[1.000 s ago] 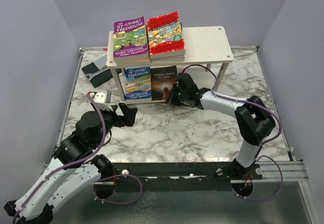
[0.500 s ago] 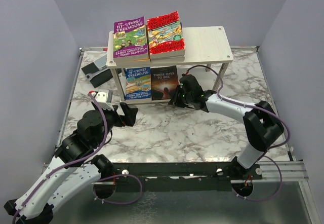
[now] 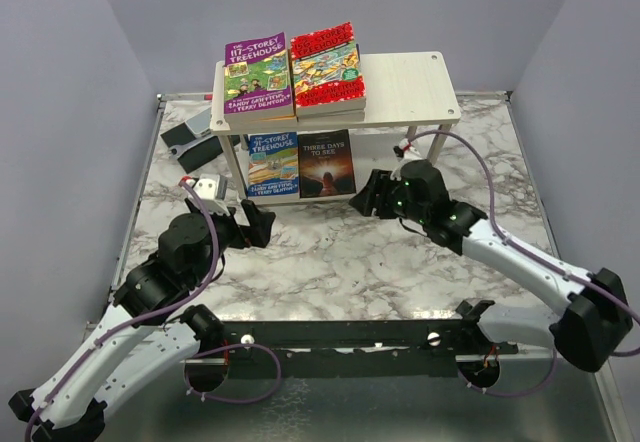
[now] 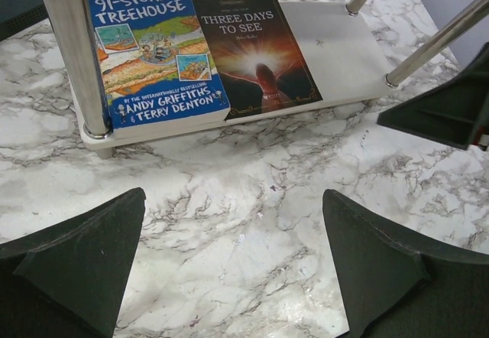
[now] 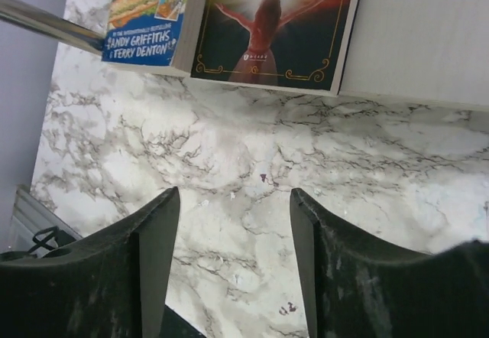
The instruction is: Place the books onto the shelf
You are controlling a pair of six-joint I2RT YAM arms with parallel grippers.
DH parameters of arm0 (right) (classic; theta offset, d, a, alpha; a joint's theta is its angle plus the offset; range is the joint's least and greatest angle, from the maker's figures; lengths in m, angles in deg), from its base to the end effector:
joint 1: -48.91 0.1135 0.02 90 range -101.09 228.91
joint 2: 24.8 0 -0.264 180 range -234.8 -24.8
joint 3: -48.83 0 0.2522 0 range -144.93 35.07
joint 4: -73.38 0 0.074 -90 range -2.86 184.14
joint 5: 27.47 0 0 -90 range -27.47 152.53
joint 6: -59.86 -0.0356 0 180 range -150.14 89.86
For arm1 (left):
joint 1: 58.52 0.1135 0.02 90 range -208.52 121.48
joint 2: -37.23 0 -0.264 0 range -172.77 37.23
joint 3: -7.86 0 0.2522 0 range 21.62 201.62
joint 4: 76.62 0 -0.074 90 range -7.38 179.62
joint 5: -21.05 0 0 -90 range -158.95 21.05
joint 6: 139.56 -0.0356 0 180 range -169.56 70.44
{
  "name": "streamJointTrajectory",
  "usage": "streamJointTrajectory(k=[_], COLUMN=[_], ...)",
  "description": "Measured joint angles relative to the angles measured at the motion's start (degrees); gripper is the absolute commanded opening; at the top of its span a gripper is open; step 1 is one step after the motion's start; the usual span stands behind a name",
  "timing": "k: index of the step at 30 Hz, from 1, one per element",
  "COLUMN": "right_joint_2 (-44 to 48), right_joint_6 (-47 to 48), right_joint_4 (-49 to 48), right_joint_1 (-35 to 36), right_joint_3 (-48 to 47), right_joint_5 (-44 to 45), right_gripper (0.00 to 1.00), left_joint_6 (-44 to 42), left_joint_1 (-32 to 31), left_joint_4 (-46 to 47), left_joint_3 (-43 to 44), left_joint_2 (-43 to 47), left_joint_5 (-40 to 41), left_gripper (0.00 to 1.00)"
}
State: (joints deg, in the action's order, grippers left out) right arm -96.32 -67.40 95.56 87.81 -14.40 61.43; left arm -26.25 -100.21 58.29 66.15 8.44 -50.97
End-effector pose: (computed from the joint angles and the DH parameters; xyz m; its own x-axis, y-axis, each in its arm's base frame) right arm 0.2177 0.1766 0.2720 -0.7020 0.2114 -0.6801 -0.2710 0.8038 0.5296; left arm 0.0910 -0.0663 0.3358 -0.3468 -0.1952 -0.9174 0.2977 0.9047 -0.3050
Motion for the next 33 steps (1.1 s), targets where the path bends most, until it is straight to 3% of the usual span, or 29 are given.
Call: streamJointTrajectory(k=[9, 20, 33], right_joint_2=[19.80, 36.68, 42.34], right_joint_6=[7.19, 11.39, 11.43], right_joint_4=[1.53, 4.74, 7.72], right_joint_1=[0.00, 0.00, 0.00], right_joint_3=[5.40, 10.51, 11.19], right_joint_5=[4.94, 9.75, 11.10], right_gripper=[0.79, 0.85, 0.91], left_joint_6=[0.00, -0.02, -0.52], left_joint_1=[0.00, 0.00, 0.07], left_joint_4=[0.39, 0.70, 1.38], left_joint_3=[-0.04, -0.37, -0.44], left_joint_2=[-0.46, 1.20, 2.14], left_joint_5=[-0.57, -0.59, -1.68], left_gripper=[0.99, 0.99, 0.99])
